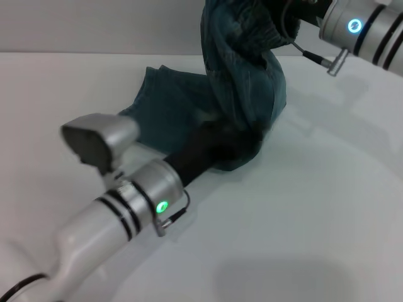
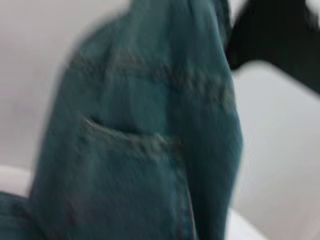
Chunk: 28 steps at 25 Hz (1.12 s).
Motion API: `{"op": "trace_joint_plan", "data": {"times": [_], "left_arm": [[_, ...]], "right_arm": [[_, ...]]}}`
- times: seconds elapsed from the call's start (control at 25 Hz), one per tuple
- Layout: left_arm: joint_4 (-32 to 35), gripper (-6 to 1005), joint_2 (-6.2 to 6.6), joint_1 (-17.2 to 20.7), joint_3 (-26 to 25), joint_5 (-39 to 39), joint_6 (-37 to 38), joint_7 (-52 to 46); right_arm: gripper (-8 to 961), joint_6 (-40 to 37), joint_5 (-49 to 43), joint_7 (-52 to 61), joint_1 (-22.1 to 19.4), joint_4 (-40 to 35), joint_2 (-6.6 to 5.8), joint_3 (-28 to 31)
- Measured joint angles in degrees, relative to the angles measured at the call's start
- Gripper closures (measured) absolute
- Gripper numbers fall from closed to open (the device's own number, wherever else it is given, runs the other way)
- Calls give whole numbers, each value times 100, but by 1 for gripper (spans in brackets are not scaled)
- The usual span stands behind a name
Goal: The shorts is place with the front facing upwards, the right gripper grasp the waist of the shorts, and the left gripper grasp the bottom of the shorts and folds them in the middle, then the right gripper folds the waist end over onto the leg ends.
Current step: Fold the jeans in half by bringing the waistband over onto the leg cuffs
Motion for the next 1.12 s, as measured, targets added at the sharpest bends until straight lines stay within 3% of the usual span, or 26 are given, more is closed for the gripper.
{"op": "trace_joint_plan", "data": {"times": [0.24, 0.44, 0.68, 0.84, 1.12], "left_arm": [[-32, 168, 6, 408, -374, 1, 256, 291], [-65, 168, 13, 487, -637, 4, 264, 315], [-68, 168, 10, 553, -866, 7, 280, 534], [-70, 168, -31, 797, -1297, -15, 391, 962], [-133, 168, -9, 987, -1694, -9, 594, 1051]], "right_arm": [[907, -21, 147, 5, -247, -53, -27, 25], [896, -30, 150, 24, -370, -89, -30, 15], [883, -36, 158, 27, -372, -89, -33, -5], [874, -23, 118, 29, -319, -78, -34, -38], [859, 256, 104, 32, -69, 1, -41, -355]]}}
